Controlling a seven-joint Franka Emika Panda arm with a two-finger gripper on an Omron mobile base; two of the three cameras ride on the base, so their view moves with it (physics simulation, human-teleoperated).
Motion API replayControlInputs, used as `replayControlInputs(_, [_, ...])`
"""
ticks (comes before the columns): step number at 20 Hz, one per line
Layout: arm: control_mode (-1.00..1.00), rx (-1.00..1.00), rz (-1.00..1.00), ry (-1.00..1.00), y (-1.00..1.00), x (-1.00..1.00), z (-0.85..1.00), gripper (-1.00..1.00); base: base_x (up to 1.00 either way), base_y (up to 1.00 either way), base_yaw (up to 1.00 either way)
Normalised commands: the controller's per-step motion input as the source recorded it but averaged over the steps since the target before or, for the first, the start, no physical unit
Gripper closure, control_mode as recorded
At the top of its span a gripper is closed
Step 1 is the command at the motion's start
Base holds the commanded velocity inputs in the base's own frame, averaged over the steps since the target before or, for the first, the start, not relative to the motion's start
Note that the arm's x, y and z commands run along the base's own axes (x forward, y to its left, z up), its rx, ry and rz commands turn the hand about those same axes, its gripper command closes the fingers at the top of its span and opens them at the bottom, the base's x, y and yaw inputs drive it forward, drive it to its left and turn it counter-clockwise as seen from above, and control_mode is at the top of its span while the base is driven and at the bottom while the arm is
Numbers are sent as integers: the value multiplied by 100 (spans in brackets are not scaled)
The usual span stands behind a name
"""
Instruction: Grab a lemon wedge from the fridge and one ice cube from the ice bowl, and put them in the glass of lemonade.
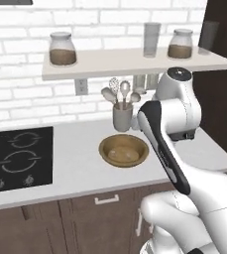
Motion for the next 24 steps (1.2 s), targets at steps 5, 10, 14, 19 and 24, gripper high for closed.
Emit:
replayControlInputs(5, [100, 0, 0, 0, 0, 0, 0, -100, 34, -4, -7])
replayControlInputs(10, [100, 0, 0, 0, 0, 0, 0, -100, 1, -54, 0])
replayControlInputs(14, [100, 0, 0, 0, 0, 0, 0, -100, 19, -25, 0])
replayControlInputs(19, [100, 0, 0, 0, 0, 0, 0, -100, 53, 1, 0])
replayControlInputs(24, [-100, 0, 0, 0, 0, 0, -4, -100, 33, 0, 0])
